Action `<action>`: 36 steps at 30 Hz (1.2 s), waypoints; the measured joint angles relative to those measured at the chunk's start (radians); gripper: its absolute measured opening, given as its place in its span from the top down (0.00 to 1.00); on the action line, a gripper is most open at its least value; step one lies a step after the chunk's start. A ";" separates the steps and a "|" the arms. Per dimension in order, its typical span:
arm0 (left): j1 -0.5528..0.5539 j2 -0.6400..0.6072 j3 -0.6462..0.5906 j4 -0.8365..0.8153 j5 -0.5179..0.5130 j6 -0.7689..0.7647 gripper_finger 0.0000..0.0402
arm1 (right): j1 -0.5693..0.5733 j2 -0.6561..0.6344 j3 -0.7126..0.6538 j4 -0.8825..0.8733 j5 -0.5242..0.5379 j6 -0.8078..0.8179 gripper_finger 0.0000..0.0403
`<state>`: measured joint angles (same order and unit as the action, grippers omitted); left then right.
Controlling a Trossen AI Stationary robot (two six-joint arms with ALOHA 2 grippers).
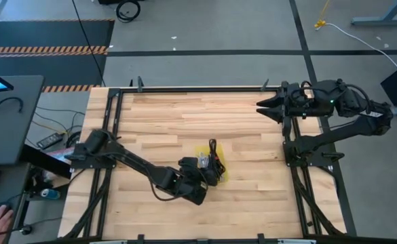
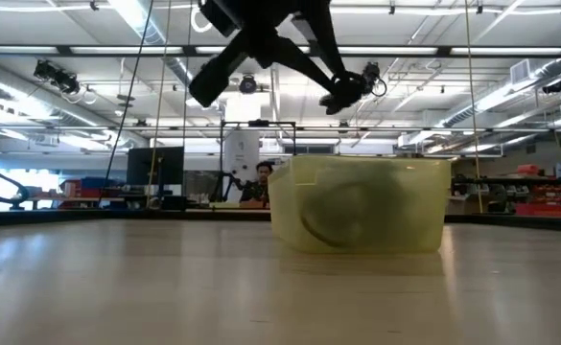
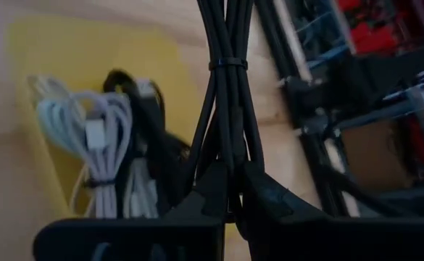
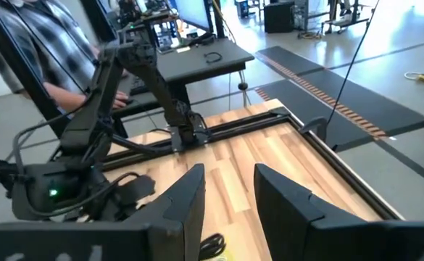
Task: Pick and place USB-C Cables
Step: Put the black charger cable into the yellow bin
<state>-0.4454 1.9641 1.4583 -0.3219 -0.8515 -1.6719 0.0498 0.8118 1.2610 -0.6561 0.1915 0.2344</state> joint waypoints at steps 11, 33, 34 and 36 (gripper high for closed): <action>-0.002 0.120 0.231 -0.404 0.197 -0.113 0.94 | -0.014 -0.014 0.000 -0.012 -0.002 -0.002 0.69; 0.012 0.207 0.270 -0.452 0.270 -0.180 0.94 | -0.014 -0.014 0.000 -0.023 -0.002 -0.002 0.69; 0.013 0.208 0.270 -0.446 0.268 -0.179 0.94 | -0.014 -0.014 0.000 -0.025 -0.002 -0.002 0.69; 0.016 0.211 0.270 -0.447 0.267 -0.175 0.94 | -0.014 -0.014 0.000 -0.029 -0.003 -0.002 0.69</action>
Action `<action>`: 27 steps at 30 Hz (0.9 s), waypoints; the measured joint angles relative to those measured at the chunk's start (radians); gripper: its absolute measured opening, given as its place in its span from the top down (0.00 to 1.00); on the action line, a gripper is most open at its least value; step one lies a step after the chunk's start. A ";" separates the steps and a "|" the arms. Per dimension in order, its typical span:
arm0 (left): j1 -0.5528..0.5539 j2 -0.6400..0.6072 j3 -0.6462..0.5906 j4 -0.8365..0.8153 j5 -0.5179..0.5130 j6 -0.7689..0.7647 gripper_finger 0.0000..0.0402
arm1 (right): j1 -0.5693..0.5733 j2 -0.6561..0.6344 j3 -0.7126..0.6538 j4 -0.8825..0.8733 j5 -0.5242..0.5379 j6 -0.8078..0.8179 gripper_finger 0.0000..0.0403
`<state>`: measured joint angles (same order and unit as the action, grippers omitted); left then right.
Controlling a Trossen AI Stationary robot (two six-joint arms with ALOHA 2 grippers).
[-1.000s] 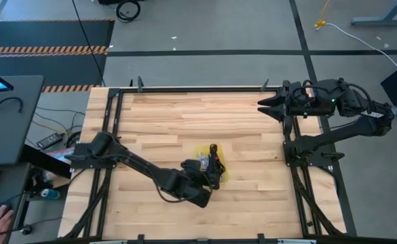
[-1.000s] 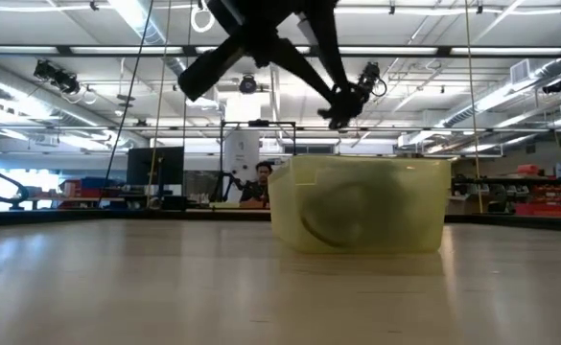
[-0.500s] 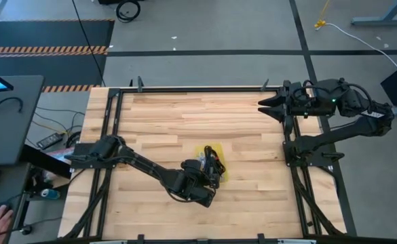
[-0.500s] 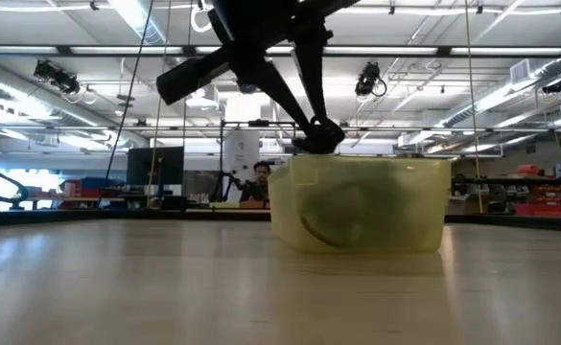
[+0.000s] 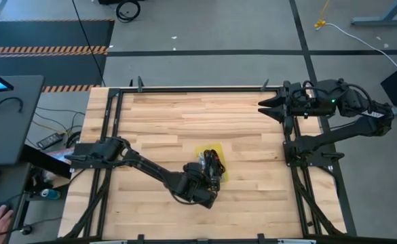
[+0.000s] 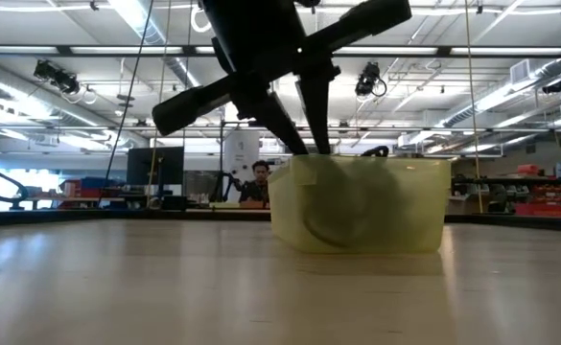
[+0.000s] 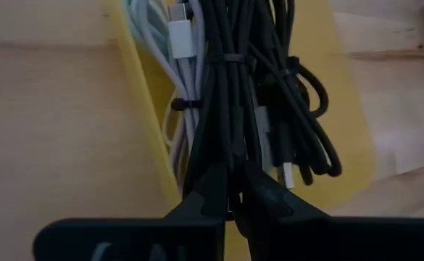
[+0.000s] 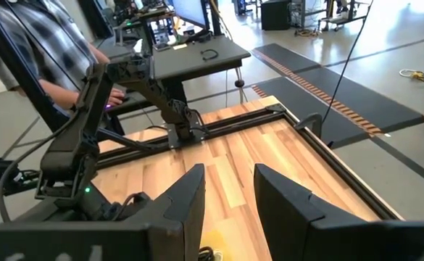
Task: Pick and place USB-C Cables
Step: Put the black charger cable into the yellow bin
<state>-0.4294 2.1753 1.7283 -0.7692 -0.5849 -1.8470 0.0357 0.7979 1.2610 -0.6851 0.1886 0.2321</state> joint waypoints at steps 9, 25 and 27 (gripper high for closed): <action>0.019 -0.002 0.000 0.061 -0.005 0.105 0.77 | 0.000 0.000 0.000 -0.004 0.000 -0.005 0.69; 0.027 -0.086 0.002 0.066 0.032 0.247 0.72 | 0.000 0.000 0.000 -0.006 -0.003 -0.026 0.69; 0.030 -0.101 0.002 0.049 0.031 0.284 0.72 | 0.000 0.000 0.000 -0.006 -0.007 -0.026 0.69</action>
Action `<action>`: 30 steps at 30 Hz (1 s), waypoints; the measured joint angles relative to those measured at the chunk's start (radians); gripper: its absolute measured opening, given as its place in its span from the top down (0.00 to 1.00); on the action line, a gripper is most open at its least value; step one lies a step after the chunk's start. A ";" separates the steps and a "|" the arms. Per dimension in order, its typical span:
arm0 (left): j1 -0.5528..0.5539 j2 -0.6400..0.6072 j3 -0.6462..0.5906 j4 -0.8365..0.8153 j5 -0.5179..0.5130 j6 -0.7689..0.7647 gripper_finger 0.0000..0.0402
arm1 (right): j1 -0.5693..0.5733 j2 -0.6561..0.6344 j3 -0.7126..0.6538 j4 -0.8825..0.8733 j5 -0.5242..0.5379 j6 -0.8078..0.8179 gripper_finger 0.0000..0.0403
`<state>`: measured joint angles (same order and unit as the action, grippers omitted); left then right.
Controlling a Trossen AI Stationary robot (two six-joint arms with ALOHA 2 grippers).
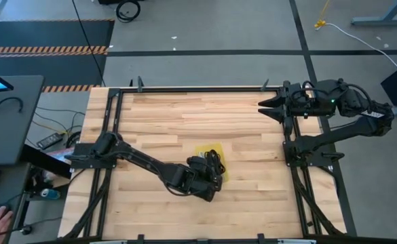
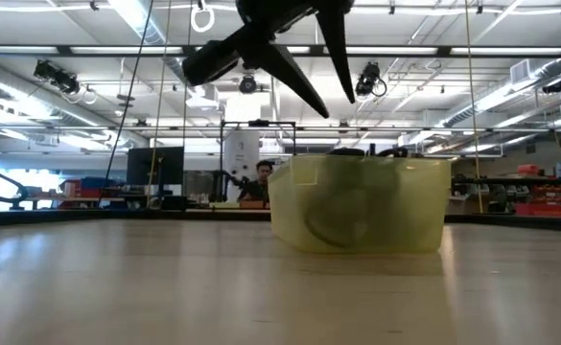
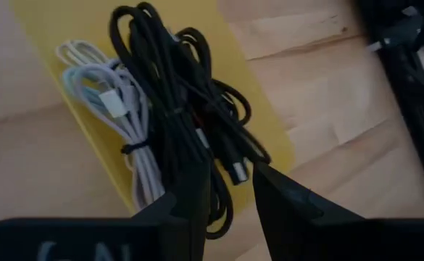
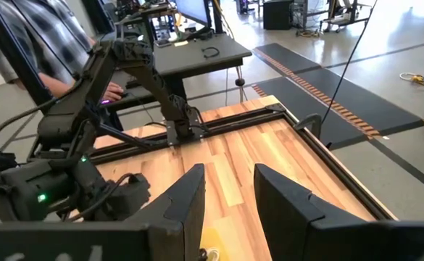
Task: Pick and place USB-C Cables
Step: Put the black charger cable into the yellow bin, then adjust the yellow bin
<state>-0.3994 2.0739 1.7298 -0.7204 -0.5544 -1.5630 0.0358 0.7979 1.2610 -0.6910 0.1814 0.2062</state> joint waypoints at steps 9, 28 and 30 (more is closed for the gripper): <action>0.010 -0.018 -0.001 -0.035 -0.104 0.073 0.73 | 0.000 0.000 0.000 -0.007 -0.008 0.001 0.69; 0.016 -0.419 0.000 -0.047 -0.565 0.746 0.73 | 0.086 0.259 0.000 -0.265 -0.281 0.131 0.72; 0.015 -0.429 0.000 -0.051 -0.564 0.769 0.73 | 0.096 0.316 0.000 -0.263 -0.272 0.132 0.73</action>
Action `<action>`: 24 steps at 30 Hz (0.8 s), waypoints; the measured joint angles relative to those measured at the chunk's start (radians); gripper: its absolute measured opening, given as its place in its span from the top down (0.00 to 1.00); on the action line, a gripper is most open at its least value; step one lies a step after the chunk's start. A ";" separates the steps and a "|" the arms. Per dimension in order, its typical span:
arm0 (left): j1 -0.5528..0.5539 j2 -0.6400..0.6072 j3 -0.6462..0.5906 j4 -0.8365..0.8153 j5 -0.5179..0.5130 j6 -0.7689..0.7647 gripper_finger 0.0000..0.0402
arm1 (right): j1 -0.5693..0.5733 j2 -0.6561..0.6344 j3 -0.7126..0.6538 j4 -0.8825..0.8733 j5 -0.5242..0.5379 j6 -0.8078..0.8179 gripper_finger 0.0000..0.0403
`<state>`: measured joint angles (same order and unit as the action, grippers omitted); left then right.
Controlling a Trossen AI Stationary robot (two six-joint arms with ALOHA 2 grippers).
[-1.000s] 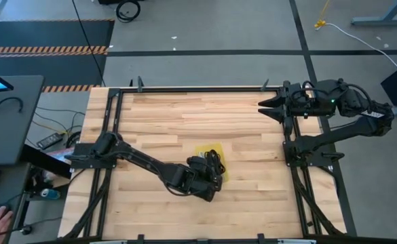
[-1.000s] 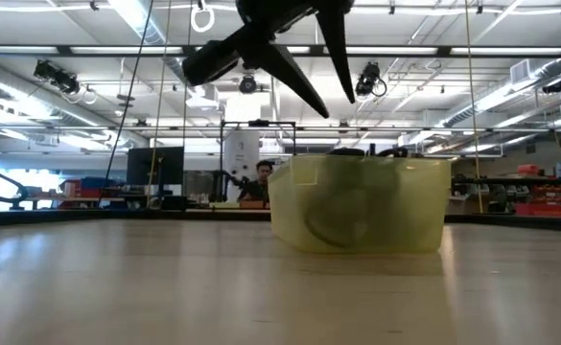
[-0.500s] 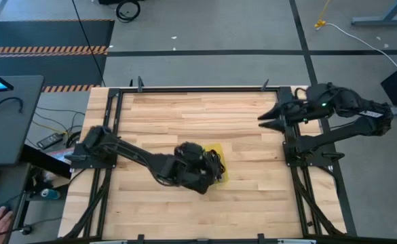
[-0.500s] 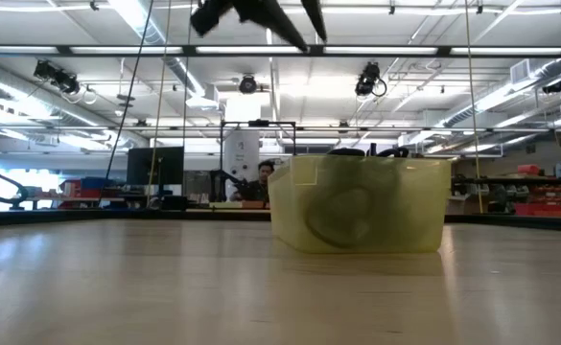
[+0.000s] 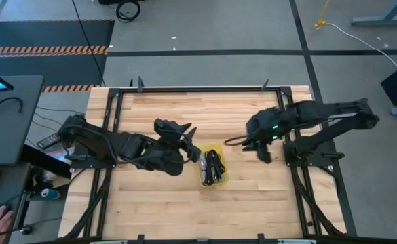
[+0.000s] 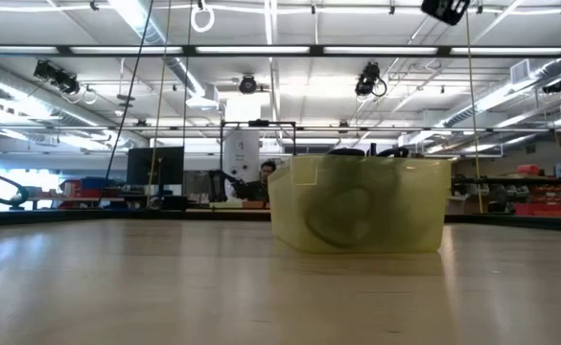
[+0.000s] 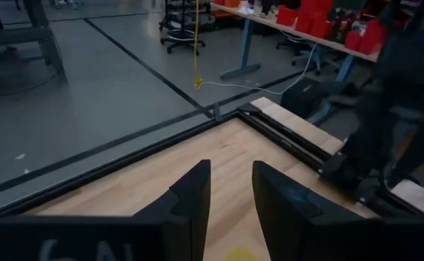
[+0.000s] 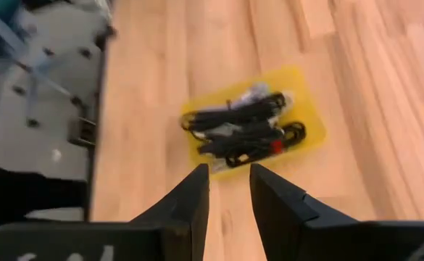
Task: Pick and place USB-C Cables
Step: Adjust the yellow bin
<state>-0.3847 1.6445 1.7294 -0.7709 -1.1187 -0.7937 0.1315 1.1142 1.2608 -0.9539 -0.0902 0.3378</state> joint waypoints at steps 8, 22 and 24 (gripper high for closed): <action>-0.002 -0.004 0.000 -0.021 0.052 0.044 0.73 | -0.047 0.218 0.000 -0.018 0.142 0.069 0.72; -0.040 -0.004 0.000 -0.083 0.061 0.136 0.73 | -0.054 0.513 0.000 -0.029 0.121 0.285 0.66; -0.041 -0.004 0.000 -0.103 0.060 0.136 0.73 | -0.054 0.540 0.000 0.005 0.120 0.311 0.64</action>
<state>-0.4255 1.6402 1.7290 -0.8739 -1.0584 -0.6579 0.0776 1.6543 1.2606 -0.9490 0.0299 0.6487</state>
